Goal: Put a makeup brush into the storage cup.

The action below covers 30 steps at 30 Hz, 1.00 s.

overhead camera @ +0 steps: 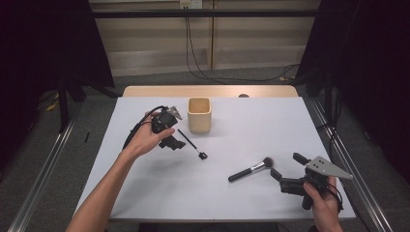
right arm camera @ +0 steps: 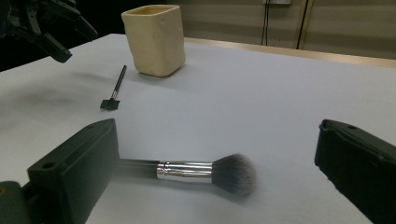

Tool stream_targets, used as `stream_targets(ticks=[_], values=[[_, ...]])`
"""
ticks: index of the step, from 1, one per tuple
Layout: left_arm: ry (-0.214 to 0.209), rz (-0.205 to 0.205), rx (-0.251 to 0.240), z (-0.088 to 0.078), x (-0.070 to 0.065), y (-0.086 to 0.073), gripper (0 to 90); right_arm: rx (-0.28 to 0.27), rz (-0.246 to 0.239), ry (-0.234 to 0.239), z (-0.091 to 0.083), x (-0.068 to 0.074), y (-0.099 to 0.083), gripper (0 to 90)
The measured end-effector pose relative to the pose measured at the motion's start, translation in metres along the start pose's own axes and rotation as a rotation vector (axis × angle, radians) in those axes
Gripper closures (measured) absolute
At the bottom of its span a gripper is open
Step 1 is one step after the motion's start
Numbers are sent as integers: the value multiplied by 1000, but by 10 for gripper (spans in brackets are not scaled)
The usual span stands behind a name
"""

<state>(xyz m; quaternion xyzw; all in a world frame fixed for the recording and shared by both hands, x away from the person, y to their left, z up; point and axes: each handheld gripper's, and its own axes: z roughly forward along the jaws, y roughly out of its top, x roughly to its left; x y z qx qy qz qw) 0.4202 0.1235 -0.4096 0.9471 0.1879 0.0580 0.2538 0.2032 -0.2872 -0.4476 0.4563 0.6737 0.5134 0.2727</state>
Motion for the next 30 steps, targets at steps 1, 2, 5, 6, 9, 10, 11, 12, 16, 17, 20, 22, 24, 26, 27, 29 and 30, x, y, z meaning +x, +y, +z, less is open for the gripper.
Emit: stream_targets(ticks=[1, 2, 5, 6, 9, 10, 11, 12, 16, 17, 20, 22, 24, 26, 27, 29, 30], values=[[-5, 16, 15, 1, 0, 1, 55, -1, 3, 0, 0, 0, 0, 0], [-15, 28, 26, 2, -1, 2, 55, -1, -2, 1, 0, 0, 0, 0], [-49, 74, 28, 7, -2, 5, 51, 0, -1, 2, 0, 0, 0, 0], [-51, 75, 26, 9, -3, 6, 51, 0, -2, 2, 0, 0, 0, 0], [-77, 108, 47, 15, -4, 10, 52, -1, 2, 2, 0, 0, 0, 0], [-85, 116, 47, 18, -5, 11, 52, -1, 2, 1, 0, 0, 0, 0], [-94, 127, 54, 19, -6, 12, 52, -1, 1, 3, 0, 0, 0, 0], [-102, 148, 60, 21, -6, 14, 51, -1, -2, 3, 0, 0, 0, 0], [-120, 180, 81, 33, -8, 17, 51, 0, -3, 6, 0, 0, 0, 0], [-124, 187, 75, 35, -8, 17, 51, 0, -4, 7, 0, 0, 0, 0], [-137, 200, 91, 42, -8, 18, 52, 2, -1, 10, 0, 1, 0, 0], [-131, 198, 100, 46, -9, 20, 56, 1, -1, 8, 0, 0, 0, 0], [-126, 196, 112, 49, -10, 22, 71, 1, 0, 9, 0, 0, 0, 0], [-142, 188, 116, 52, -11, 23, 73, 2, -3, 11, 0, 0, 0, 0], [-143, 208, 122, 52, -11, 24, 73, 2, -5, 12, 0, 0, 0, 0], [-149, 217, 134, 53, -11, 25, 73, 3, -5, 12, 0, 0, 0, 0], [-136, 222, 134, 54, -12, 26, 73, 0, -4, 12, -1, 0, 0, 0]])
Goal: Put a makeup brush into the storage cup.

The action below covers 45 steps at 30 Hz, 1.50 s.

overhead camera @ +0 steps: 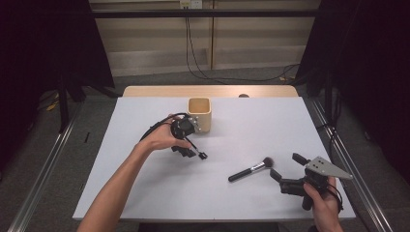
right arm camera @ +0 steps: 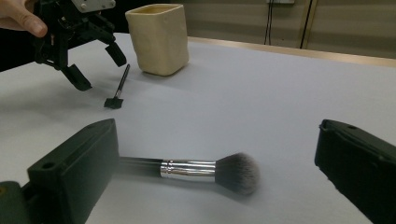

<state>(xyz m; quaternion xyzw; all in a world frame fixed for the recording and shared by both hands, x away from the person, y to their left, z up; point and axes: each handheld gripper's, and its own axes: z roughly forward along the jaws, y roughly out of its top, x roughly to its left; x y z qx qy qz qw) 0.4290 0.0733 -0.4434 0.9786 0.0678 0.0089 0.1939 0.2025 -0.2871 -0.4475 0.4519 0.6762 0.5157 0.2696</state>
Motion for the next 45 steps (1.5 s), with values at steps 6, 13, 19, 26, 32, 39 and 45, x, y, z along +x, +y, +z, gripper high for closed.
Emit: stream_targets(ticks=[6, 13, 19, 26, 32, 39, 45], values=[[-15, 20, 27, 3, -1, 2, 65, -3, 4, -1, 0, 0, 0, 0], [-39, 49, 45, 8, -2, 3, 99, -2, 4, 1, 0, 0, 0, 0], [-47, 61, 52, 12, 2, 6, 144, -1, 6, 0, 0, 0, 0, 0], [-44, 64, 87, 20, 3, 8, 184, -4, 16, 5, -1, 0, 0, 0], [-59, 49, 94, 20, 3, 9, 228, -5, 14, 6, 0, 0, 0, 0], [-62, 56, 144, 17, -2, 14, 347, -7, 15, 1, -1, 0, 0, 0], [-68, 49, 148, 16, -3, 15, 436, -3, 12, 5, 0, 0, 0, 0]])
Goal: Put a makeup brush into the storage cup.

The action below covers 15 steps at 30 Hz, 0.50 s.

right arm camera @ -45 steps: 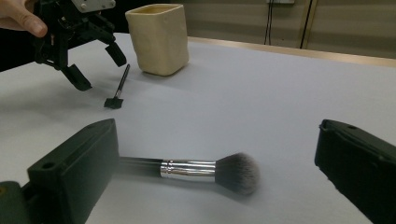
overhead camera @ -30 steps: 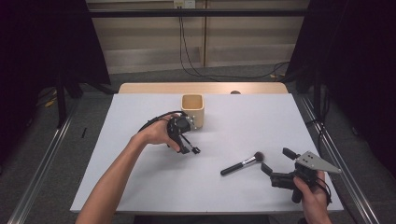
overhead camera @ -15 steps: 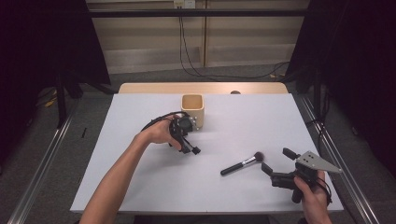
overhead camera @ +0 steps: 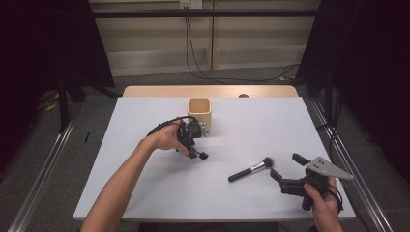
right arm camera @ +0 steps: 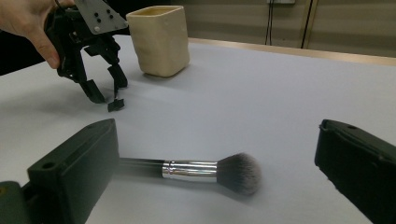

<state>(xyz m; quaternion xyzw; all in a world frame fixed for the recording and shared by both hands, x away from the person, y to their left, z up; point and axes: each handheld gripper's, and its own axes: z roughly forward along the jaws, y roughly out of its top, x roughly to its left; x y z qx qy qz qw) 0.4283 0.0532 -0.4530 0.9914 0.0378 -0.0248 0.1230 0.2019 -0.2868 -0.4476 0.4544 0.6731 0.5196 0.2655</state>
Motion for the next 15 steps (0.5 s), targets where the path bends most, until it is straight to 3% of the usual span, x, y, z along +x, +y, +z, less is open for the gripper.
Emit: stream_targets(ticks=[6, 15], values=[[5, -16, 6, -2, 0, 0, 570, 1, 2, -1, 0, 0, 0, 0], [2, 8, 78, -2, -3, 8, 718, 11, 2, -4, 1, 0, -1, 0]])
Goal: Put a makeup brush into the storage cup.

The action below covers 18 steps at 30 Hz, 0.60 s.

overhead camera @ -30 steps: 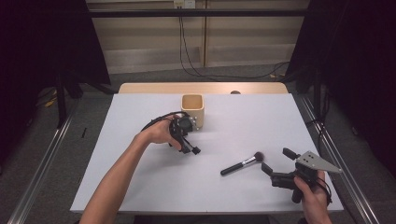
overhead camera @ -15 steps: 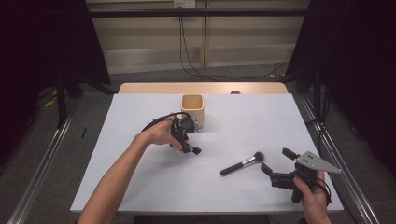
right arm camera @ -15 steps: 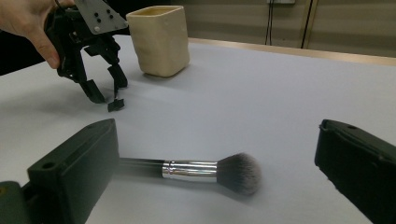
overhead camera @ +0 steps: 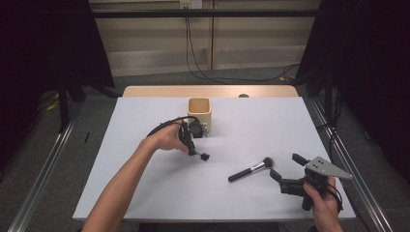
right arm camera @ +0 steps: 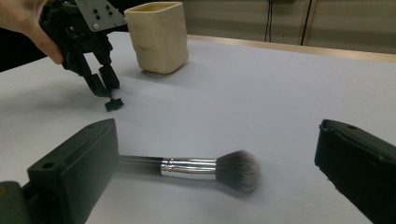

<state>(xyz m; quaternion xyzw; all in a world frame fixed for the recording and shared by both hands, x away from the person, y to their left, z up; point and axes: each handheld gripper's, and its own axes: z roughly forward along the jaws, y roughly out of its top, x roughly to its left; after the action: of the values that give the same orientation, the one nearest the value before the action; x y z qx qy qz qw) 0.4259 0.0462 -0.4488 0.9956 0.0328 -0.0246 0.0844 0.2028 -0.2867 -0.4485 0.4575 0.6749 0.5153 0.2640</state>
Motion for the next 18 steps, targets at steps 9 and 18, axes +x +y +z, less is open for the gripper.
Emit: stream_targets(ticks=[9, 18], values=[[-21, -25, -12, 1, -2, -2, 846, 9, 0, 1, 0, -1, -1, 0], [-46, -62, -49, -1, 3, -8, 856, 8, -2, 4, 0, -1, 0, 0]])
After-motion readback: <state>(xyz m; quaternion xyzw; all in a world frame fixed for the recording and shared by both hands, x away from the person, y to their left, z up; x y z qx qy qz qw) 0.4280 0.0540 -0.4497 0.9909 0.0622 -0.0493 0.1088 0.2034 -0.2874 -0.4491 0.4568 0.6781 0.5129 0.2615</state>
